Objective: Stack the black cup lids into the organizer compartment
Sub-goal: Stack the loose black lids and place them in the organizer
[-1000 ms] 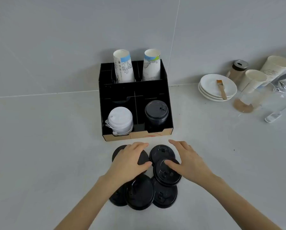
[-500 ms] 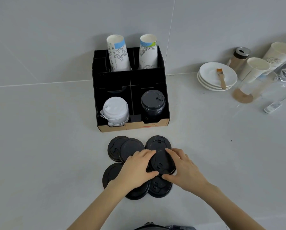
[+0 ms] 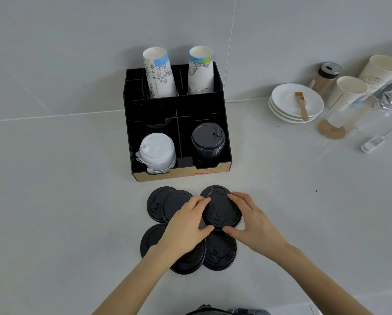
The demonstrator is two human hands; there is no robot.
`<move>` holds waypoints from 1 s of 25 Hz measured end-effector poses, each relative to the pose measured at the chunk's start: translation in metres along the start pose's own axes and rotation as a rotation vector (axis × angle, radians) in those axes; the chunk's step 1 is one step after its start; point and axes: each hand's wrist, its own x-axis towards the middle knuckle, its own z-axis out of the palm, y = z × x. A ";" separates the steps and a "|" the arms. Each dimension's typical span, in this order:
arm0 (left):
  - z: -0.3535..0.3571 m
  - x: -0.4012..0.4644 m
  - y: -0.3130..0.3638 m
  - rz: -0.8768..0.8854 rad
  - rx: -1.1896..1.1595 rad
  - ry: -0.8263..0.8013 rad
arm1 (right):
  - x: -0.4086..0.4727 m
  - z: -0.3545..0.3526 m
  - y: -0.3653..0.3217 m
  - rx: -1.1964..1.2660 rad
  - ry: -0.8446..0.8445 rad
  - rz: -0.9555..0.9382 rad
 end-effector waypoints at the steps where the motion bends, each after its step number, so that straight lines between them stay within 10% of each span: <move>1: -0.002 0.001 0.000 0.005 -0.014 0.026 | 0.002 -0.001 -0.001 0.011 0.015 -0.014; 25: -0.084 0.105 -0.002 0.040 -0.120 0.462 | 0.138 -0.084 -0.031 -0.117 0.136 -0.225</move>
